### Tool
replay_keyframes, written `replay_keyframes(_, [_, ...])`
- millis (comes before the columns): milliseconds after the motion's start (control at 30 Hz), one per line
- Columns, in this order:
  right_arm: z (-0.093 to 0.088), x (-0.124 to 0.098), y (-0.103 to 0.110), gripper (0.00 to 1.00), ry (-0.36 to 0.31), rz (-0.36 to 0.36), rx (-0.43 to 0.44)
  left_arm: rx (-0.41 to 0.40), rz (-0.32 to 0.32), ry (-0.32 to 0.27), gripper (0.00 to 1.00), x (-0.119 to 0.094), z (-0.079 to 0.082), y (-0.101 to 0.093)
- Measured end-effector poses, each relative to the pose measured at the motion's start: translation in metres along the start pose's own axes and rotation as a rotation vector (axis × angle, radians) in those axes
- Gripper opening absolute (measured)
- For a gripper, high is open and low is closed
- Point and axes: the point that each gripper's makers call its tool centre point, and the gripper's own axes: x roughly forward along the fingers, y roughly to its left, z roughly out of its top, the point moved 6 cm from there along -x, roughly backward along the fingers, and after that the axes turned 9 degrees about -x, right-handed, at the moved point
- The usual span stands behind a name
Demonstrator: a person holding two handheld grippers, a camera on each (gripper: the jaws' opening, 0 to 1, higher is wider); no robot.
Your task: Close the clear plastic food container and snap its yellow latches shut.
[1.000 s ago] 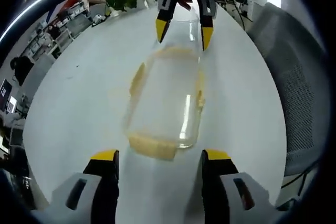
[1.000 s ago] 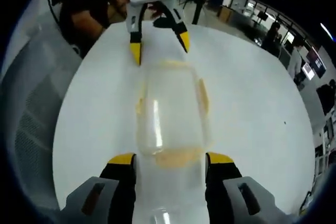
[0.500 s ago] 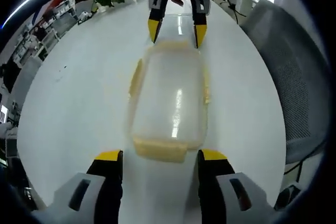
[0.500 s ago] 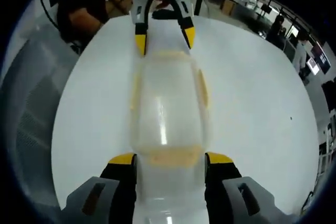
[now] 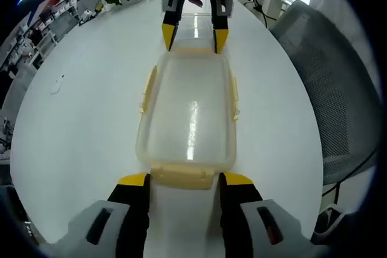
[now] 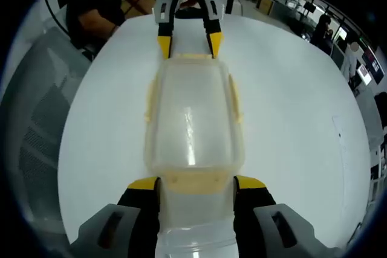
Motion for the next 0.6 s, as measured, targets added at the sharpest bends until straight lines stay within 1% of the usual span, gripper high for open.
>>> replay_keyframes(67, [-0.0006,0.0007,0.0004,0.44,0.012,0.003,0.002,-0.004,0.003,0.0,0.47,-0.0003,0.0007,0.0006])
replay_keyframes(133, [-0.0006,0.0003,0.0014,0.4,0.023,0.001,-0.031,-0.002,0.002,-0.004,0.47,0.0005,0.0008,0.0007])
replay_keyframes(333, [-0.0003,0.0003,0.0018,0.39,0.016,0.003,-0.038,-0.001,-0.013,-0.003,0.4,0.0007,0.0002,-0.0038])
replay_keyframes(600, [0.0005,0.001,0.0046,0.38,0.025,0.003,-0.031,-0.001,-0.008,0.007,0.39,0.0004,0.0008,-0.0053])
